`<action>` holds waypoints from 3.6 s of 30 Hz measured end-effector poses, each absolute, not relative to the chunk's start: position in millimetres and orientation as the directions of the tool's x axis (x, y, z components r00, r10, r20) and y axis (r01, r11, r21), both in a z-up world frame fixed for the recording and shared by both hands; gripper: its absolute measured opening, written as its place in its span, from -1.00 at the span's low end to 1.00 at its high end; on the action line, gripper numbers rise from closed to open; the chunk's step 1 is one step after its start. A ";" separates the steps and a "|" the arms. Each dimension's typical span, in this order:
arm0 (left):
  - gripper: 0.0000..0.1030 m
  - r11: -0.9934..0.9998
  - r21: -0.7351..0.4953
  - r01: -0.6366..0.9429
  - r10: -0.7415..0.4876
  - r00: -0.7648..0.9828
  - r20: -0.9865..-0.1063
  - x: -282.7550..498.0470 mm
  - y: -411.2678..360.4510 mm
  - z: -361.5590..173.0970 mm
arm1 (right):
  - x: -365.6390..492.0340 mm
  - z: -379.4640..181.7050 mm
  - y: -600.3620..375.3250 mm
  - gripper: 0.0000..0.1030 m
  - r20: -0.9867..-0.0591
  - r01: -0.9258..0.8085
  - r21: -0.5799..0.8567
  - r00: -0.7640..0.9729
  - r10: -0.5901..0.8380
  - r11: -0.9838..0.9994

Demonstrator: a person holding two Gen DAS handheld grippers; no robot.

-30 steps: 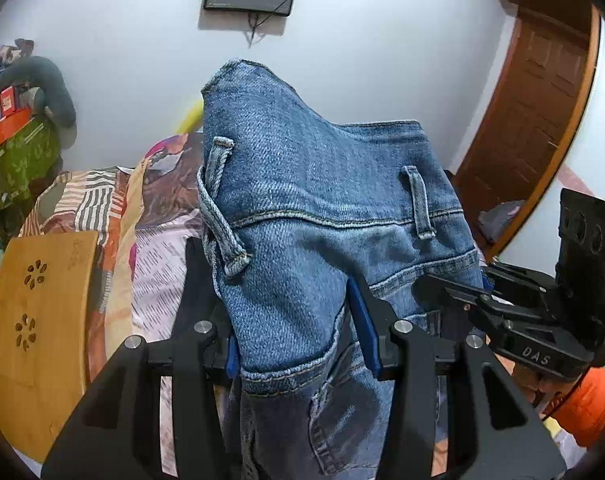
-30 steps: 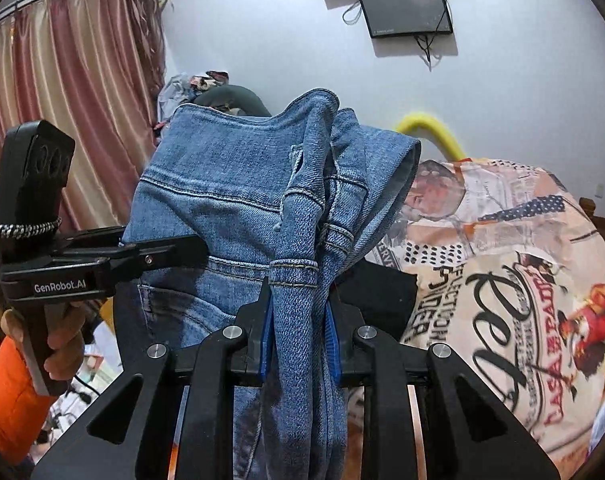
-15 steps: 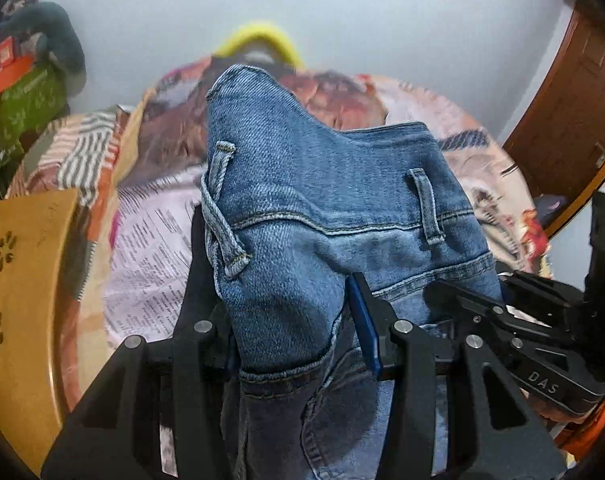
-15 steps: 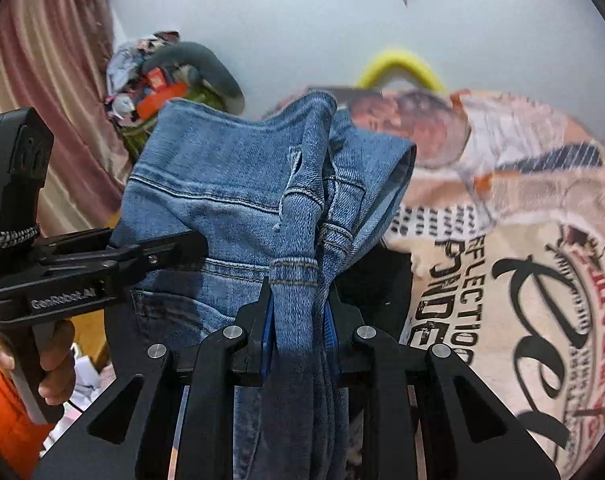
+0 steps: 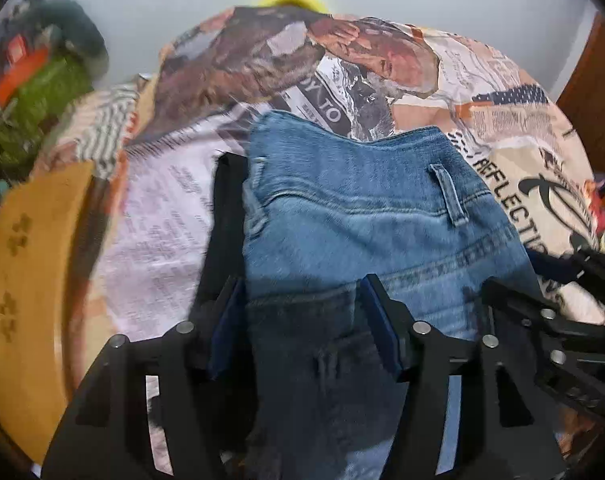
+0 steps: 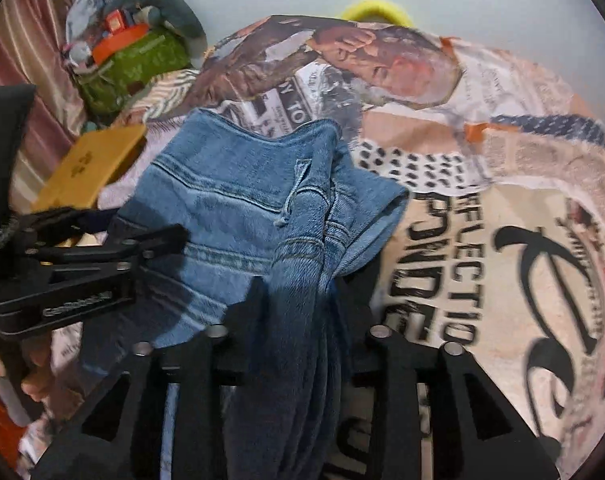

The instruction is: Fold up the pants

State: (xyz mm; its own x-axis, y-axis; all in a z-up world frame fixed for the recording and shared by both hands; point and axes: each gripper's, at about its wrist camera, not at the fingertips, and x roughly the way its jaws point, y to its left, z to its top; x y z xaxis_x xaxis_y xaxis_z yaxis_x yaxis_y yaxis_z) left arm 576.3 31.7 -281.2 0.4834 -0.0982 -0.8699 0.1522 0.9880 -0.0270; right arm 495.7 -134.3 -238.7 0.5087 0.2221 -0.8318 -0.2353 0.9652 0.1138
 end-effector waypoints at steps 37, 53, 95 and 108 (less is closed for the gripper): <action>0.42 0.981 0.019 0.194 -0.185 0.955 -0.233 142.2 21.6 19.6 | 130.6 11.2 -150.6 0.13 -0.214 -0.344 0.066 0.912 0.351 0.936; 1.00 0.986 -0.023 0.165 -0.167 0.974 -0.156 105.7 34.6 19.2 | 102.0 18.1 -162.8 1.00 -0.143 -0.205 0.082 0.966 0.215 0.975; 1.00 0.986 -0.031 0.165 -0.167 0.969 -0.180 114.6 30.5 9.5 | 94.4 6.9 -165.6 1.00 -0.170 -0.216 0.098 0.958 0.230 0.971; 1.00 0.980 -0.019 0.197 -0.197 0.961 -0.192 114.2 27.4 10.6 | 94.6 7.5 -167.2 1.00 -0.172 -0.212 0.101 0.959 0.227 0.972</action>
